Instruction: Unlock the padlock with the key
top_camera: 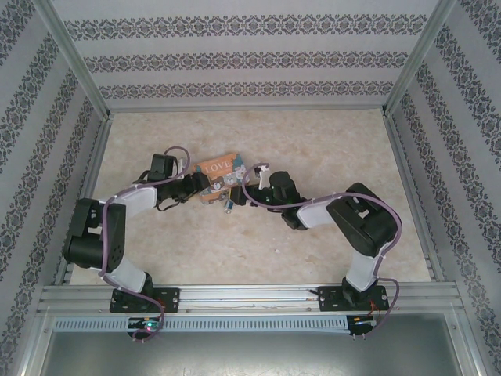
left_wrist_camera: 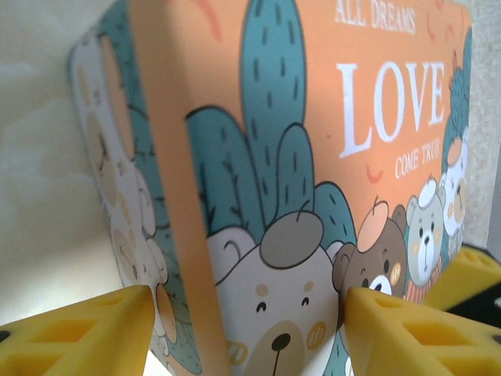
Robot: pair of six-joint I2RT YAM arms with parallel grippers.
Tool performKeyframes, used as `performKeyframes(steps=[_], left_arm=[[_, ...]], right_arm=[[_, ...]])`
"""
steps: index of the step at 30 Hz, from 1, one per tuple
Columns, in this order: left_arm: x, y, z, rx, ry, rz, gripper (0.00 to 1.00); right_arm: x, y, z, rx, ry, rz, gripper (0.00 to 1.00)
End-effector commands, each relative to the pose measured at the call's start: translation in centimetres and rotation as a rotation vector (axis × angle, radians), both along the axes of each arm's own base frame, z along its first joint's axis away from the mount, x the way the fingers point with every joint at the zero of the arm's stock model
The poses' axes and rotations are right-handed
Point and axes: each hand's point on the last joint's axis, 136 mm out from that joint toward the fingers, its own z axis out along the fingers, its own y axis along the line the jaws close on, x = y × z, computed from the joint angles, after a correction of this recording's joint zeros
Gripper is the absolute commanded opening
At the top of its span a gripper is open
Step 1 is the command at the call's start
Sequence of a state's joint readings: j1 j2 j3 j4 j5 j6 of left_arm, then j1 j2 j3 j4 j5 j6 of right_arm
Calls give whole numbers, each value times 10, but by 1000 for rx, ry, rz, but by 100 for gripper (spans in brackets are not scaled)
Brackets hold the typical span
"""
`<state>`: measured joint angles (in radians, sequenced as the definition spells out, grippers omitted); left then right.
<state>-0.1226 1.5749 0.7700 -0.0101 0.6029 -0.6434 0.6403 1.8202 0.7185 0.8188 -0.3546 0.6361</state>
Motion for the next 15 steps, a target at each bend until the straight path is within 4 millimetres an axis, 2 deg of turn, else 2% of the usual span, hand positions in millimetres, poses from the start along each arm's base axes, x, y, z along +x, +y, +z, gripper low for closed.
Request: performKeyframes(steps=[1,7,15], left_arm=[[-25,-6,-15,-8,73,-1,63],[-33,-3,-9,-6,58,24,65],[-22,5,39,26,-65,43,71]], right_arm=[[13,5,7,1,-46,45,89],[26,4,10,-1,-56,46,89],[16,-15,12,-11,-44,7,89]])
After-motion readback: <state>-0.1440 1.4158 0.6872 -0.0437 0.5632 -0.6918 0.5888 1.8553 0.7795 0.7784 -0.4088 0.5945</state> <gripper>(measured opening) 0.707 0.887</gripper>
